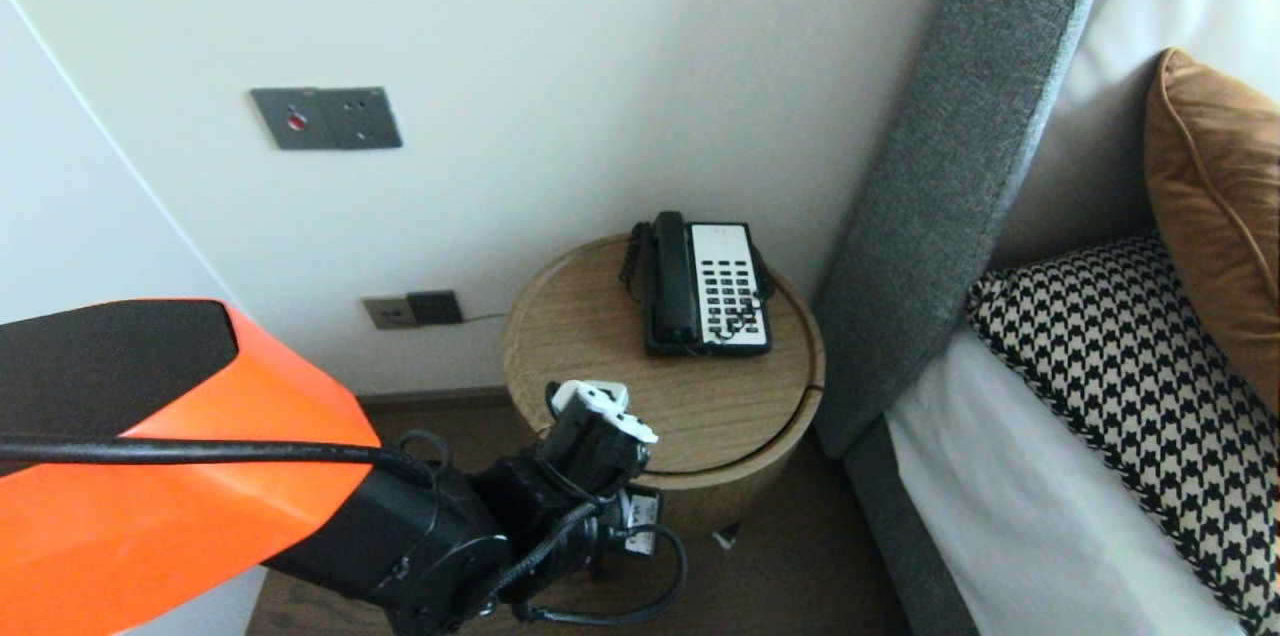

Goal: Close the nightstand drawer, then open the nightstand drawer

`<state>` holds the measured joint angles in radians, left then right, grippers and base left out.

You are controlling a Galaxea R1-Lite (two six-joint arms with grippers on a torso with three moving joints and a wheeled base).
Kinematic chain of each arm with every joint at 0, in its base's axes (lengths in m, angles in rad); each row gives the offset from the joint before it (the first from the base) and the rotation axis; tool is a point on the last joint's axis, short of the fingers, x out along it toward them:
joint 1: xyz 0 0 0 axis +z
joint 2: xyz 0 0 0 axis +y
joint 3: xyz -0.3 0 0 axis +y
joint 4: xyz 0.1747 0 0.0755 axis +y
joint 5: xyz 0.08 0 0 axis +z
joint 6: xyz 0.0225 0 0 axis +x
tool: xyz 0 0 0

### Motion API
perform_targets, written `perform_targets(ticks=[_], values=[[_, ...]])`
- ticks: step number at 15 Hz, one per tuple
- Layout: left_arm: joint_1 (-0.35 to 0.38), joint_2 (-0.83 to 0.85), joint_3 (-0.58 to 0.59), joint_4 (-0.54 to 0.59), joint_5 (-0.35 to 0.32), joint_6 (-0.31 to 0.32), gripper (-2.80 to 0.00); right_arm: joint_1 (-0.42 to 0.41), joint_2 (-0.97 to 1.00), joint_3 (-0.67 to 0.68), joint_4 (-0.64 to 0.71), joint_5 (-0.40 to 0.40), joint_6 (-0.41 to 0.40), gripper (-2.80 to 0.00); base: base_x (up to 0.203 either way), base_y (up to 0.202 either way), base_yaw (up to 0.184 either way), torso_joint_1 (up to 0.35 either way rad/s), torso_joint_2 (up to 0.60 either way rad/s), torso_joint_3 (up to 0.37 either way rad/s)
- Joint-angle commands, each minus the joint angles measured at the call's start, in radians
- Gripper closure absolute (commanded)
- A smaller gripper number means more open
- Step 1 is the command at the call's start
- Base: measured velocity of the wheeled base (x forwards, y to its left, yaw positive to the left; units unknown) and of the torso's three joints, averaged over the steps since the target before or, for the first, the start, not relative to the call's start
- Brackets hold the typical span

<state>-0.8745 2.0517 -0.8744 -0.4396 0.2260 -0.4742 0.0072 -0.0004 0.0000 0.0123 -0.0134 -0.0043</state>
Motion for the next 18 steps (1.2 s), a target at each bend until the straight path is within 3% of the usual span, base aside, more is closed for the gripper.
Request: perform_targets(ticks=[1, 7, 12, 14, 16, 18], values=[[-0.003, -0.066, 0.065, 0.004, 0.0, -0.003, 0.0, 0.0, -0.002, 0.0, 0.0, 0.0, 0.0, 0.0, 0.0, 0.0, 0.0, 0.0, 0.0, 0.0], [0.011, -0.222, 0.245, 0.006, 0.007, -0.015, 0.0, 0.0, -0.001, 0.0, 0.0, 0.0, 0.0, 0.0, 0.0, 0.0, 0.0, 0.0, 0.0, 0.0], [0.126, -0.44, 0.367, 0.114, 0.004, -0.06, 0.0, 0.0, -0.001, 0.0, 0.0, 0.0, 0.0, 0.0, 0.0, 0.0, 0.0, 0.0, 0.0, 0.0], [0.23, -0.573, 0.384, 0.225, -0.031, -0.064, 0.0, 0.0, -0.001, 0.0, 0.0, 0.0, 0.0, 0.0, 0.0, 0.0, 0.0, 0.0, 0.0, 0.0], [0.378, -0.737, 0.388, 0.34, -0.113, -0.055, 0.0, 0.0, -0.001, 0.0, 0.0, 0.0, 0.0, 0.0, 0.0, 0.0, 0.0, 0.0, 0.0, 0.0], [0.515, -0.913, 0.389, 0.46, -0.166, 0.007, 0.0, 0.0, -0.003, 0.0, 0.0, 0.0, 0.0, 0.0, 0.0, 0.0, 0.0, 0.0, 0.0, 0.0]])
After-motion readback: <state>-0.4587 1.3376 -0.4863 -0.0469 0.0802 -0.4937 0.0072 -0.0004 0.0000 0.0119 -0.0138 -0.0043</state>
